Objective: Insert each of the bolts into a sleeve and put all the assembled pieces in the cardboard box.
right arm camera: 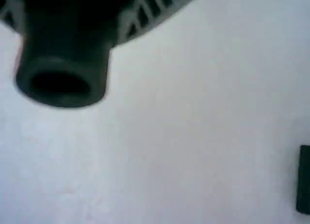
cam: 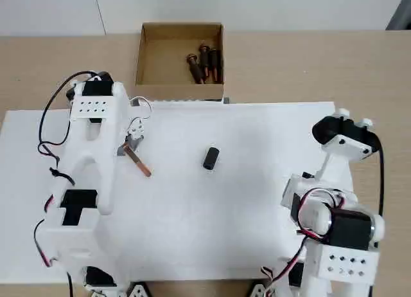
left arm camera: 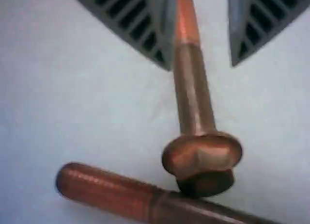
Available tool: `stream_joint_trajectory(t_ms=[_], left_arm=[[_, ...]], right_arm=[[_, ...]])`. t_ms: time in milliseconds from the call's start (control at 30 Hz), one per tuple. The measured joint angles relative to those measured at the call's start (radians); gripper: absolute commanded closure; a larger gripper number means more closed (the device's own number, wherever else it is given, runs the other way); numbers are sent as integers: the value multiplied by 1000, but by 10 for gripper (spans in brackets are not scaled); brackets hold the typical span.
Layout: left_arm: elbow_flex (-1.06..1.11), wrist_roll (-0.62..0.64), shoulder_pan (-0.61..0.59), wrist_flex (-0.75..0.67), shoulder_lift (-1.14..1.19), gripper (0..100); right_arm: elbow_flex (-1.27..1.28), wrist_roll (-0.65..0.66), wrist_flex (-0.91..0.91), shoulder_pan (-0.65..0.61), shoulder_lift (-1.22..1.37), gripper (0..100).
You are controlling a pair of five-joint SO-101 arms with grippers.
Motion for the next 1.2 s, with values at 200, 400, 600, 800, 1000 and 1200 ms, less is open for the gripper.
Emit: stream_joint_trajectory(t_ms=[200, 400, 600, 800, 1000, 1200], left_arm=[[-5, -5, 0, -29, 3, 888], [-6, -15, -2, -75, 54, 888], [-6, -15, -2, -77, 130, 889], [-25, -15, -14, -84, 169, 959], [-35, -14, -26, -120, 193, 995], [-37, -12, -26, -120, 193, 995]], right_arm=[[0, 0, 0, 0, 0, 994], [0, 0, 0, 0, 0, 994], [0, 0, 0, 0, 0, 994], [0, 0, 0, 0, 0, 994], [0, 0, 0, 0, 0, 994], [0, 0, 0, 0, 0, 994]])
